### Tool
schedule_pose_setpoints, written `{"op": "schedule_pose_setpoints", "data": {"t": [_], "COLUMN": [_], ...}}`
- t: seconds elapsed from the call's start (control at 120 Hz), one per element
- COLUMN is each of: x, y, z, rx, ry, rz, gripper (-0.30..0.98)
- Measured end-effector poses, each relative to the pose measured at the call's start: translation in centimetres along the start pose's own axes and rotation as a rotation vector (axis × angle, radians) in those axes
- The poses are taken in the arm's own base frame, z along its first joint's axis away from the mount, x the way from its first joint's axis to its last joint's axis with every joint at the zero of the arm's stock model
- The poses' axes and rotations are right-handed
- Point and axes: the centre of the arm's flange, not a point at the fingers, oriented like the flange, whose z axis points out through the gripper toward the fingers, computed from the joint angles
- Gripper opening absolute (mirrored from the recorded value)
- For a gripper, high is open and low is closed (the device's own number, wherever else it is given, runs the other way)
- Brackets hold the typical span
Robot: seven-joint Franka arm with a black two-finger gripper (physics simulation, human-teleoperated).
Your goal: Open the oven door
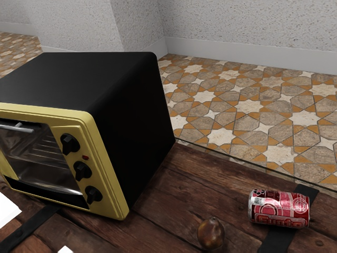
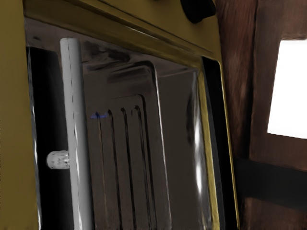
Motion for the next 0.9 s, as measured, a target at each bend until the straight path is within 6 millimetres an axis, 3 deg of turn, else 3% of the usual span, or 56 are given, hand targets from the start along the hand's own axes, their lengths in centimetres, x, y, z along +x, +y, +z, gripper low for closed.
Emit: {"op": "schedule_pose_setpoints", "data": {"t": [0.358,0.608,0.9], "x": [-1.3,-1.7,-2.2], "y": [-1.2,-0.7,-0.6], "z": [3.0,3.0,4.9], "rx": [-0.020,-0.033,-0.092], "ry": [-0.009,-0.009,0.004], "rz": [0.094,0.130,0.153], "gripper": [0.69,0.69,0.70]}}
